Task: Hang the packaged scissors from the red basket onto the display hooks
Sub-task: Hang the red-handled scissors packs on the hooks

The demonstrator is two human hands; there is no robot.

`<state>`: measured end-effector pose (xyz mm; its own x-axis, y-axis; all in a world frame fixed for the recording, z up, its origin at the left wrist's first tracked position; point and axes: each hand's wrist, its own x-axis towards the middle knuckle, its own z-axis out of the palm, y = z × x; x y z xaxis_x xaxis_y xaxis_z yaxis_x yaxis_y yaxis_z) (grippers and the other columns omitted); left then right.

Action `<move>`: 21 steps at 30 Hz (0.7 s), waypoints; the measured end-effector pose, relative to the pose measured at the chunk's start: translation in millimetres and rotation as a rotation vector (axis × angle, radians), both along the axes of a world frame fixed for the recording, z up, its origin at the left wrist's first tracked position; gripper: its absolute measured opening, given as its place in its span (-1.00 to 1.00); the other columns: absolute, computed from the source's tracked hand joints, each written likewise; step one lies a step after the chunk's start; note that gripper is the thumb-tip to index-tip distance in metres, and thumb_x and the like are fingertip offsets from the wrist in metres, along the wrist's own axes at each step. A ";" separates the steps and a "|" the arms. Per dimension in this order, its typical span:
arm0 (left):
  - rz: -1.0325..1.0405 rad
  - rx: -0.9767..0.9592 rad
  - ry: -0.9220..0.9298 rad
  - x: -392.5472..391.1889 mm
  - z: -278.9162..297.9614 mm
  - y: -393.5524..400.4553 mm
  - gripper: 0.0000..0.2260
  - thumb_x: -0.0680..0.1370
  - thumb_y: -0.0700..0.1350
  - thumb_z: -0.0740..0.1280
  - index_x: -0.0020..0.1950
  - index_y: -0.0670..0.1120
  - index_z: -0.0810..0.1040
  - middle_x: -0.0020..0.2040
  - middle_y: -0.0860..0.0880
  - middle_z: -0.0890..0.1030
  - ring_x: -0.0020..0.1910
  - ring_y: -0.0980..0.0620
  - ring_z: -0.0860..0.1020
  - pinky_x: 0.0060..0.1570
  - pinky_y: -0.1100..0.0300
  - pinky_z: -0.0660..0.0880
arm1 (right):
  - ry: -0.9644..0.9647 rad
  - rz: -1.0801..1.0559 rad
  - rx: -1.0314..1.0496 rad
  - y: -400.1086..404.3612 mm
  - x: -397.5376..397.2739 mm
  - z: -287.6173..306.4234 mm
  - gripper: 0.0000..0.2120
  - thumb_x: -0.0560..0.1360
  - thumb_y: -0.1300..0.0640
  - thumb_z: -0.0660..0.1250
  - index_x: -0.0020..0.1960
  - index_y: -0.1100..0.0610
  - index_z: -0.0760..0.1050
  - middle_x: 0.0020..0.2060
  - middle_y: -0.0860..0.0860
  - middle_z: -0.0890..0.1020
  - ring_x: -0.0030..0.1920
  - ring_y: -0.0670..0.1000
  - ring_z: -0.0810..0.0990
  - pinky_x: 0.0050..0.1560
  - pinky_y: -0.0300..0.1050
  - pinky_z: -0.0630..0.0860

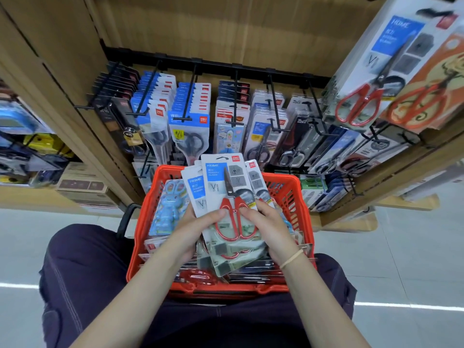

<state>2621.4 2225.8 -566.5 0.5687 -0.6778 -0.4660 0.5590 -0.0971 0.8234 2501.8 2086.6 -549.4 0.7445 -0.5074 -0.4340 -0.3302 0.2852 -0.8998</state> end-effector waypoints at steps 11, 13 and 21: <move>-0.070 -0.062 -0.036 -28.3 24.2 -10.0 -0.49 0.43 -0.14 0.57 0.37 -0.06 0.55 0.19 -0.06 0.71 0.15 -0.05 0.69 0.03 0.14 0.65 | -0.152 -0.055 -0.025 -12.7 -33.4 9.2 -0.68 0.41 0.03 0.57 0.12 0.01 0.59 0.06 0.06 0.72 0.09 0.11 0.69 0.09 0.08 0.62; -0.094 -0.078 -0.048 -31.6 30.7 -11.5 -0.46 0.39 -0.13 0.55 0.35 -0.07 0.55 0.20 -0.09 0.71 0.16 -0.07 0.69 0.07 0.10 0.64 | -0.207 -0.081 0.045 -18.0 -44.2 16.3 -0.66 0.45 0.13 0.50 0.20 0.10 0.56 0.07 0.14 0.72 0.03 0.12 0.72 -0.02 0.01 0.65; -0.068 -0.059 -0.193 -25.8 77.2 -39.5 -0.18 0.13 -0.03 0.71 0.36 0.00 0.52 0.15 -0.03 0.73 0.15 -0.10 0.69 0.18 -0.07 0.58 | -0.366 -0.226 0.035 -39.3 -66.0 56.0 -0.43 0.38 -0.06 0.57 0.33 0.04 0.52 0.22 0.12 0.66 0.28 0.21 0.60 0.36 0.28 0.46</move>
<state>2595.7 2186.3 -489.3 0.5955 -0.7405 -0.3114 0.3843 -0.0777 0.9199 2435.8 2047.2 -493.5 0.7242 -0.6651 -0.1823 0.0831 0.3466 -0.9343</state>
